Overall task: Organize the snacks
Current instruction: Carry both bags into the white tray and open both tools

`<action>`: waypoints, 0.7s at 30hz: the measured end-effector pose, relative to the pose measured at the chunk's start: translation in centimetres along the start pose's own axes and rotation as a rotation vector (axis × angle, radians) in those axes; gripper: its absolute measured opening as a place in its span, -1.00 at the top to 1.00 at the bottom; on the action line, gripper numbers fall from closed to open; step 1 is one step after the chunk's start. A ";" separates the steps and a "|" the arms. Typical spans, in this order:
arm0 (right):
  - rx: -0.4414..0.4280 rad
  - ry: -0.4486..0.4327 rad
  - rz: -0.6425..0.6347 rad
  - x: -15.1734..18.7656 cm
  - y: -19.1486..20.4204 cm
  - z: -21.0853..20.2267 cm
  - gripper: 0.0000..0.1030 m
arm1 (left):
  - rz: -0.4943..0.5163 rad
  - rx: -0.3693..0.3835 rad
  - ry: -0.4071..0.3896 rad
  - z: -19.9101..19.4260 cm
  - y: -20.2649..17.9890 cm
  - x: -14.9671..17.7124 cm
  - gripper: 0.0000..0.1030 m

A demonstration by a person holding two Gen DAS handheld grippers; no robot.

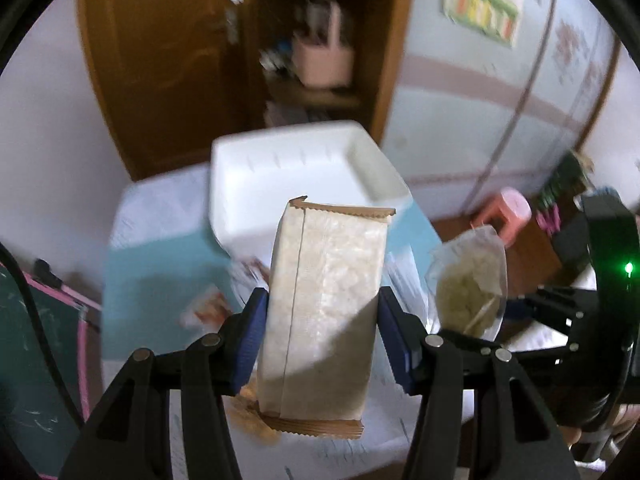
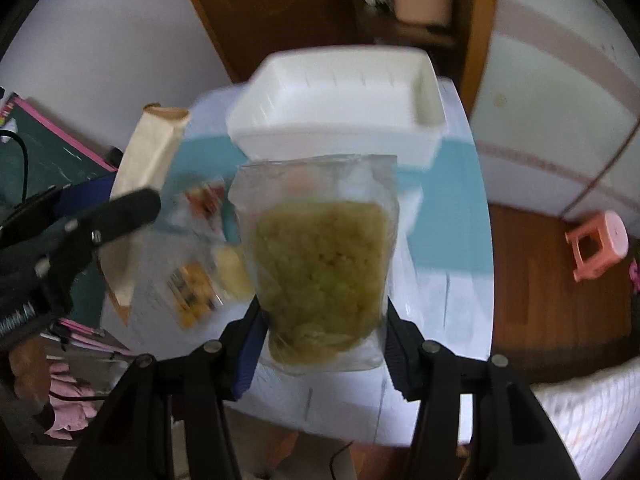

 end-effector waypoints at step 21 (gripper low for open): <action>0.117 -0.111 0.037 -23.1 -0.6 7.7 -0.04 | -0.075 -0.088 0.077 15.8 10.4 -12.9 -0.04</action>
Point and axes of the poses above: each gripper's, at about its wrist camera, not at the fingertips, and z roughly the way its jaws point, y to its left, x to its underside, the point moved 6 cm from there along z, roughly the way its jaws point, and after that the axes turned 7 degrees about z, right-handed, at the moved point
